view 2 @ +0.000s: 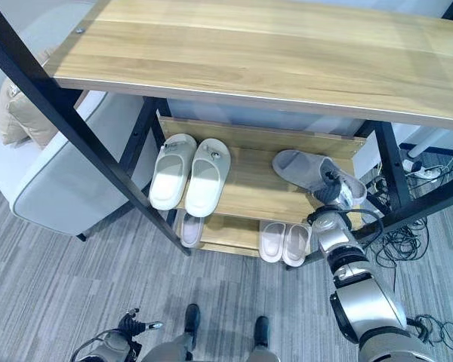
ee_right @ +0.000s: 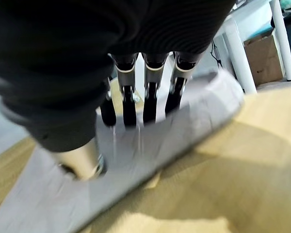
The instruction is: Arrange the slippers neatly on the shoe rack.
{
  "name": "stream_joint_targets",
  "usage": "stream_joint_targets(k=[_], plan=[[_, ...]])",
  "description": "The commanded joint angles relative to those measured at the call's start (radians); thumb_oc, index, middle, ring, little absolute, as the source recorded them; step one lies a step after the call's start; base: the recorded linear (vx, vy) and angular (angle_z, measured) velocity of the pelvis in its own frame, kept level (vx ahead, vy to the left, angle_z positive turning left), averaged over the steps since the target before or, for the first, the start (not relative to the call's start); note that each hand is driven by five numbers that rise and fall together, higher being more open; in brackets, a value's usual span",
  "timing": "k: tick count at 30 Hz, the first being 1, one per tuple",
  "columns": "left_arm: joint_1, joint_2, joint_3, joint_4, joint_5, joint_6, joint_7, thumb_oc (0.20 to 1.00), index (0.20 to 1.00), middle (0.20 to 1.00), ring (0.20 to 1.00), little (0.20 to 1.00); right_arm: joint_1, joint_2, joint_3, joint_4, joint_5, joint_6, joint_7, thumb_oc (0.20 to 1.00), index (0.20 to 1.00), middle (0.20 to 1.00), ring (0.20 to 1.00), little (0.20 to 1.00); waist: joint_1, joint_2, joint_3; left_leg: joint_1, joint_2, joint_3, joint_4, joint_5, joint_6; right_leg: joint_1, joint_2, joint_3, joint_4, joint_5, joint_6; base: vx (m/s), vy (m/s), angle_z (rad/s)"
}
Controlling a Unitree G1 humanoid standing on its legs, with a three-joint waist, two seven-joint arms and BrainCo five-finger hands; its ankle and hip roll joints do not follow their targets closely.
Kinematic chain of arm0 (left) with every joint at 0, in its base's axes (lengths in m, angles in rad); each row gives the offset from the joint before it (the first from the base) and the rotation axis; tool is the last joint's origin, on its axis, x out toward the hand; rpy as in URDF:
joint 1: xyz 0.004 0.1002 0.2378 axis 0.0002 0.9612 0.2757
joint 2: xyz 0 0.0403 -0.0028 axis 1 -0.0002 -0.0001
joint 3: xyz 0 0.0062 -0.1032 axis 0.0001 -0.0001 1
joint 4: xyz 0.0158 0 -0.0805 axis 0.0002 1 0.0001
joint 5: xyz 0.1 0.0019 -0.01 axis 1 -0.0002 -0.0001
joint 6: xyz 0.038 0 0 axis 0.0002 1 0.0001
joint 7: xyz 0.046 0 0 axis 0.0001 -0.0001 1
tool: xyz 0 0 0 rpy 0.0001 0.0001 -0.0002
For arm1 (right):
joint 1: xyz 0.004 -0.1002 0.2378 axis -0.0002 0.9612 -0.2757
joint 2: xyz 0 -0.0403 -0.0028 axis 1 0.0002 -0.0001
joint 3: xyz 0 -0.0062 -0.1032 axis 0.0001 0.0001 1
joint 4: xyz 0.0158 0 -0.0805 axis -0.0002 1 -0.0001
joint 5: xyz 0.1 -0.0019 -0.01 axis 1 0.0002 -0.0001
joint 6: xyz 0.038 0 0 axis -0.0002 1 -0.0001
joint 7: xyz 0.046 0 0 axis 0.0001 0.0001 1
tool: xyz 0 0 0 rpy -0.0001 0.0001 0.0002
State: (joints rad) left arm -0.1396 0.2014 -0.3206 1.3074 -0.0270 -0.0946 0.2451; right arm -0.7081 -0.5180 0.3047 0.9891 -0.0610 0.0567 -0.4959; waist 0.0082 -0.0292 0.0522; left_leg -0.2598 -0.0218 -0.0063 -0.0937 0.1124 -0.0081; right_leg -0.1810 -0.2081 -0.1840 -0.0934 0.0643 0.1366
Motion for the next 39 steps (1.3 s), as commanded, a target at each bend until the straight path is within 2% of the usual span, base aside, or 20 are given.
stream_joint_targets(k=[1,9,15,24,25,26,27,39], plan=[[-0.045,0.004,-0.022,0.068,-0.01,-0.006,0.0,1.0,1.0,1.0,1.0,1.0,-0.003,0.041,0.044,-0.007,0.018,-0.031,0.046,0.2,0.2,0.2,0.2,0.2,0.021,-0.025,0.019,0.031,0.02,0.037,0.006,-0.109,-0.041,0.041,-0.077,0.0,0.006,0.034,0.063,0.03,0.007,0.0],[-0.054,-0.007,-0.005,0.059,-0.004,0.009,-0.004,1.0,1.0,1.0,1.0,1.0,0.122,0.077,-0.002,-0.148,0.006,-0.034,0.05,0.2,0.2,0.2,0.2,0.2,0.006,-0.033,0.026,0.086,0.024,0.053,0.006,-0.129,-0.04,0.087,-0.078,-0.001,0.006,0.02,0.063,0.01,0.002,0.01],[-0.046,-0.016,0.006,0.059,0.009,0.019,-0.006,1.0,1.0,1.0,1.0,1.0,0.216,0.105,-0.07,-0.267,0.008,-0.04,0.016,0.2,0.2,0.2,0.2,0.2,-0.002,-0.037,0.024,0.108,0.026,0.059,0.006,-0.14,-0.035,0.103,-0.079,0.002,0.006,0.012,0.063,0.0,0.0,0.0],[-0.041,-0.014,0.016,0.059,0.02,0.023,0.004,1.0,1.0,1.0,1.0,1.0,0.259,0.138,-0.114,-0.311,0.025,-0.061,-0.034,0.2,0.2,0.2,0.2,0.2,-0.003,-0.041,0.02,0.124,0.023,0.062,0.006,-0.15,-0.031,0.113,-0.082,-0.002,0.006,0.01,0.065,0.0,0.0,0.0],[-0.04,-0.014,0.017,0.06,0.021,0.022,0.005,1.0,1.0,1.0,1.0,1.0,0.26,0.139,-0.118,-0.315,0.028,-0.069,-0.042,0.238,0.238,0.238,0.238,0.238,-0.002,-0.042,0.02,0.125,0.023,0.062,0.006,-0.152,-0.031,0.114,-0.082,-0.002,0.006,0.009,0.066,0.0,0.0,0.0],[-0.04,-0.013,0.018,0.06,0.022,0.023,0.006,1.0,1.0,1.0,1.0,1.0,0.26,0.143,-0.121,-0.317,0.033,-0.076,-0.047,0.693,0.693,0.693,0.693,0.693,-0.002,-0.042,0.021,0.126,0.022,0.063,0.006,-0.152,-0.031,0.115,-0.082,-0.002,0.006,0.009,0.066,0.0,0.0,0.0],[-0.04,-0.013,0.019,0.061,0.023,0.023,0.007,1.0,1.0,1.0,1.0,1.0,0.26,0.144,-0.123,-0.319,0.041,-0.08,-0.05,1.0,1.0,1.0,1.0,1.0,-0.002,-0.042,0.022,0.126,0.022,0.064,0.006,-0.152,-0.031,0.115,-0.083,-0.002,0.006,0.009,0.066,0.0,0.0,0.0],[-0.03,-0.016,0.028,0.058,0.035,0.021,0.009,1.0,1.0,1.0,1.0,1.0,0.294,0.126,-0.169,-0.392,0.02,-0.105,-0.087,1.0,1.0,1.0,1.0,1.0,-0.007,-0.039,0.018,0.139,0.027,0.071,0.006,-0.158,-0.03,0.121,-0.08,0.002,0.006,0.004,0.065,0.0,-0.001,0.0]])
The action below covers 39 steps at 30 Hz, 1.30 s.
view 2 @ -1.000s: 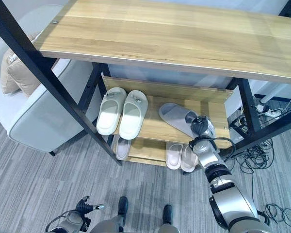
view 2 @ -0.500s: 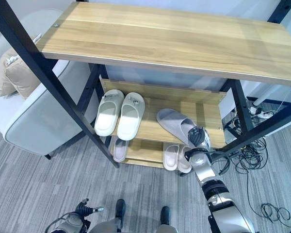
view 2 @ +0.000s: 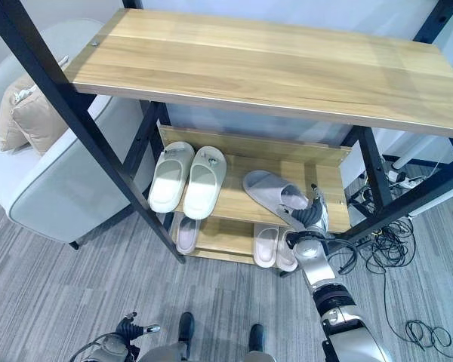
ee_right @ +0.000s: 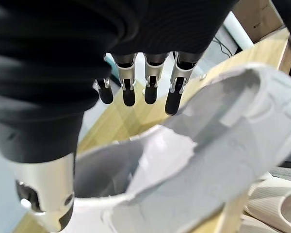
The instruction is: Arrange the slippers neatly on the shoe rack.
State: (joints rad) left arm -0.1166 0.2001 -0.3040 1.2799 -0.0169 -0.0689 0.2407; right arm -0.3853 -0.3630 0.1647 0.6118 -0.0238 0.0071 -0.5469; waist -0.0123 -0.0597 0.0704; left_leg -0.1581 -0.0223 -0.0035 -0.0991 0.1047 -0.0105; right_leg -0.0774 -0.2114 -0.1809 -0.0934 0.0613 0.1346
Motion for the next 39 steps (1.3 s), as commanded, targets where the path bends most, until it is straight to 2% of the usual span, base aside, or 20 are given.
stream_joint_targets(k=[1,8,15,19,20,22,29,39], plan=[[-0.055,-0.015,0.011,0.085,0.023,-0.005,0.013,1.0,1.0,1.0,1.0,1.0,-0.029,-0.03,-0.03,-0.01,-0.018,-0.055,-0.038,1.0,1.0,1.0,1.0,1.0,0.013,-0.009,0.0,0.038,0.028,0.069,0.012,-0.15,-0.028,0.018,-0.076,0.0,0.006,0.007,0.067,0.0,0.0,0.0],[-0.062,-0.011,0.011,0.096,0.021,-0.005,0.023,1.0,1.0,1.0,1.0,1.0,-0.076,-0.056,-0.016,0.067,-0.033,-0.035,-0.058,1.0,1.0,1.0,1.0,1.0,0.015,-0.008,-0.003,0.031,0.031,0.072,0.012,-0.147,-0.031,0.008,-0.075,0.003,0.006,0.008,0.065,0.02,-0.022,-0.01],[-0.077,0.005,0.008,0.111,0.001,-0.013,0.028,1.0,1.0,1.0,1.0,1.0,-0.209,-0.08,0.076,0.204,-0.042,-0.017,-0.035,1.0,1.0,1.0,1.0,1.0,0.022,-0.002,0.006,-0.02,0.032,0.072,0.012,-0.124,-0.033,-0.046,-0.071,0.013,0.008,0.023,0.062,-0.01,-0.028,-0.05],[-0.092,0.012,-0.01,0.106,-0.011,-0.029,0.027,1.0,1.0,1.0,1.0,1.0,-0.324,-0.128,0.124,0.293,-0.066,-0.004,-0.016,1.0,1.0,1.0,1.0,1.0,0.033,0.007,0.009,-0.062,0.027,0.063,0.012,-0.109,-0.033,-0.081,-0.072,0.015,0.011,0.03,0.058,0.0,-0.006,-0.02],[-0.116,0.023,-0.019,0.092,-0.032,-0.041,0.029,1.0,1.0,1.0,1.0,1.0,-0.403,-0.159,0.16,0.343,-0.079,0.004,-0.01,1.0,1.0,1.0,1.0,1.0,0.042,0.01,0.027,-0.082,0.026,0.06,0.012,-0.098,-0.037,-0.098,-0.073,0.012,0.014,0.036,0.057,0.0,0.0,0.0],[-0.12,0.026,-0.024,0.089,-0.031,-0.047,0.026,1.0,1.0,1.0,1.0,1.0,-0.439,-0.177,0.18,0.366,-0.094,0.009,-0.004,1.0,1.0,1.0,1.0,1.0,0.046,0.011,0.036,-0.094,0.026,0.058,0.012,-0.091,-0.039,-0.105,-0.073,0.009,0.014,0.038,0.056,0.0,0.0,0.0],[-0.13,0.032,-0.037,0.089,-0.023,-0.053,0.028,1.0,1.0,1.0,1.0,1.0,-0.521,-0.204,0.218,0.418,-0.128,0.008,-0.006,1.0,1.0,1.0,1.0,1.0,0.053,0.006,0.057,-0.105,0.032,0.056,0.012,-0.085,-0.045,-0.115,-0.065,0.01,0.017,0.04,0.054,0.0,-0.002,0.01],[-0.138,0.042,-0.039,0.096,-0.034,-0.053,0.019,1.0,1.0,1.0,1.0,1.0,-0.54,-0.197,0.272,0.41,-0.106,-0.002,0.074,1.0,1.0,1.0,1.0,1.0,0.055,-0.005,0.08,-0.102,0.034,0.048,0.012,-0.085,-0.045,-0.11,-0.066,0.003,0.024,0.036,0.052,0.0,0.006,0.03]])
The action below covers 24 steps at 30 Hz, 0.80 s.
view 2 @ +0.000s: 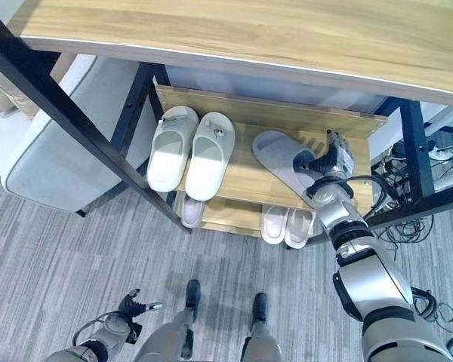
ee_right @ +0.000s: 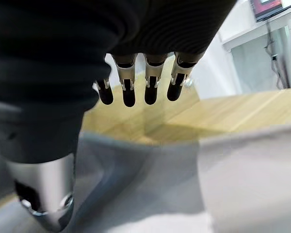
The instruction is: Arrange the slippers neatly on the shoe rack.
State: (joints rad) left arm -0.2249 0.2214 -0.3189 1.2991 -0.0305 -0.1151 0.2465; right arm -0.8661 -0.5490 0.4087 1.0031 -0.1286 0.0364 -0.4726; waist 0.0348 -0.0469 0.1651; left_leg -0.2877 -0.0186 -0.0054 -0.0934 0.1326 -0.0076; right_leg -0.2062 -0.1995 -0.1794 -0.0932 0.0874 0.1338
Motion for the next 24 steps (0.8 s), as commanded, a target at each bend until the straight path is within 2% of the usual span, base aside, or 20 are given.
stream_joint_targets(k=[1,5,6,7,8,18,24], plan=[[-0.031,0.022,-0.026,0.077,-0.023,-0.007,0.012,1.0,1.0,1.0,1.0,1.0,-0.059,-0.012,0.034,0.016,-0.004,-0.031,0.009,1.0,1.0,1.0,1.0,1.0,0.008,-0.021,-0.013,0.03,0.03,0.049,0.006,-0.114,-0.048,0.02,-0.078,0.0,0.024,0.009,0.053,0.0,0.021,0.08],[-0.038,0.032,-0.027,0.076,-0.02,-0.008,0.007,1.0,1.0,1.0,1.0,1.0,-0.058,-0.012,0.049,0.041,-0.007,-0.03,0.033,1.0,1.0,1.0,1.0,1.0,0.017,-0.03,0.003,0.022,0.027,0.04,0.006,-0.109,-0.049,0.018,-0.081,-0.011,0.031,0.008,0.054,0.0,0.0,0.0],[-0.037,0.032,-0.027,0.076,-0.02,-0.01,0.006,1.0,1.0,1.0,1.0,1.0,-0.06,-0.012,0.048,0.043,-0.007,-0.03,0.033,0.84,0.84,0.84,0.84,0.84,0.018,-0.032,0.005,0.021,0.027,0.039,0.006,-0.109,-0.05,0.018,-0.082,-0.011,0.032,0.008,0.055,0.0,0.0,0.0],[-0.036,0.031,-0.029,0.077,-0.02,-0.01,0.005,1.0,1.0,1.0,1.0,1.0,-0.06,-0.009,0.05,0.047,-0.008,-0.032,0.036,0.495,0.495,0.495,0.495,0.495,0.019,-0.033,0.007,0.021,0.028,0.038,0.006,-0.109,-0.05,0.018,-0.083,-0.011,0.034,0.008,0.055,-0.01,0.006,0.04],[-0.036,0.03,-0.03,0.078,-0.018,-0.01,0.004,1.0,1.0,1.0,1.0,1.0,-0.06,-0.005,0.055,0.058,-0.011,-0.03,0.039,0.2,0.2,0.2,0.2,0.2,0.019,-0.034,0.009,0.02,0.028,0.038,0.006,-0.109,-0.05,0.018,-0.083,-0.012,0.034,0.007,0.055,-0.01,0.003,0.05],[-0.039,0.025,-0.026,0.076,-0.002,-0.007,0.003,1.0,1.0,1.0,1.0,1.0,-0.026,0.0,0.063,0.067,-0.062,-0.025,0.044,0.2,0.2,0.2,0.2,0.2,0.016,-0.035,0.021,0.038,0.032,0.042,0.006,-0.115,-0.05,0.025,-0.082,-0.012,0.05,-0.002,0.053,0.0,0.002,0.03],[-0.029,0.019,-0.007,0.077,0.021,0.006,0.0,1.0,1.0,1.0,1.0,1.0,0.119,-0.027,-0.031,-0.109,-0.048,-0.037,0.02,0.2,0.2,0.2,0.2,0.2,-0.002,-0.041,0.0,0.072,0.038,0.053,0.006,-0.131,-0.046,0.046,-0.079,-0.009,0.055,-0.016,0.053,0.0,-0.003,0.01]])
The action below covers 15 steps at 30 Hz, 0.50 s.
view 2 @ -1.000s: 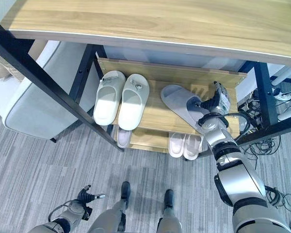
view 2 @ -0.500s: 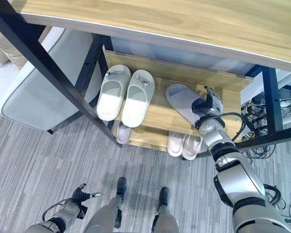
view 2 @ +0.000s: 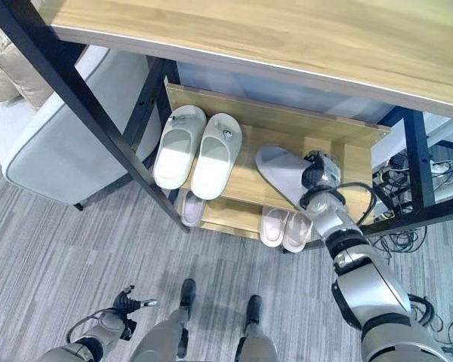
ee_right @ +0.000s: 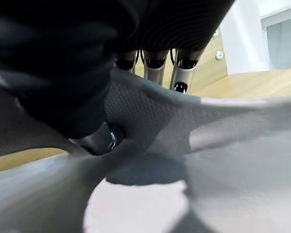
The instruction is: Arrange the slippers neatly on the shoe rack.
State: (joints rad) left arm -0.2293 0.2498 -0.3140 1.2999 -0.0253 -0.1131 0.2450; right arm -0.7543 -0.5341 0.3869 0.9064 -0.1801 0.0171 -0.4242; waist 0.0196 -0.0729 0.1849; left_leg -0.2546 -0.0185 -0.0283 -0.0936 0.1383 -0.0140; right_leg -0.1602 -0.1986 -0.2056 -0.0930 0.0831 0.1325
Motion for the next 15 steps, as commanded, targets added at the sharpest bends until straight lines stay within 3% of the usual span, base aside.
stream_joint_targets(k=[1,7,11,15], plan=[[-0.021,-0.011,-0.005,0.076,0.019,0.007,0.001,1.0,1.0,1.0,1.0,1.0,0.034,-0.041,-0.023,-0.046,-0.001,-0.023,-0.034,0.2,0.2,0.2,0.2,0.2,0.01,-0.014,-0.022,0.044,0.039,0.077,0.006,-0.138,-0.039,0.005,-0.08,0.017,0.055,-0.015,0.054,0.05,-0.016,-0.06],[0.045,-0.023,0.062,0.07,0.066,0.022,-0.009,1.0,1.0,1.0,1.0,1.0,0.41,-0.017,-0.248,-0.439,-0.007,-0.083,-0.047,0.2,0.2,0.2,0.2,0.2,-0.017,-0.018,-0.085,0.149,0.046,0.089,0.006,-0.178,-0.037,0.116,-0.072,0.004,0.043,-0.051,0.058,0.07,-0.027,-0.07],[0.089,-0.025,0.096,0.069,0.079,0.033,-0.026,1.0,1.0,1.0,1.0,1.0,0.612,0.041,-0.316,-0.598,0.112,-0.139,0.055,0.2,0.2,0.2,0.2,0.2,-0.03,-0.011,-0.129,0.205,0.049,0.096,0.006,-0.194,-0.035,0.17,-0.062,0.0,0.037,-0.066,0.058,0.02,-0.005,-0.04],[0.128,-0.018,0.146,0.066,0.077,0.038,-0.037,1.0,1.0,1.0,1.0,1.0,0.751,0.057,-0.336,-0.689,0.13,-0.162,0.136,0.2,0.2,0.2,0.2,0.2,-0.036,-0.002,-0.151,0.263,0.051,0.106,0.006,-0.207,-0.025,0.203,-0.058,0.006,0.045,-0.073,0.058,0.03,0.054,-0.11]])
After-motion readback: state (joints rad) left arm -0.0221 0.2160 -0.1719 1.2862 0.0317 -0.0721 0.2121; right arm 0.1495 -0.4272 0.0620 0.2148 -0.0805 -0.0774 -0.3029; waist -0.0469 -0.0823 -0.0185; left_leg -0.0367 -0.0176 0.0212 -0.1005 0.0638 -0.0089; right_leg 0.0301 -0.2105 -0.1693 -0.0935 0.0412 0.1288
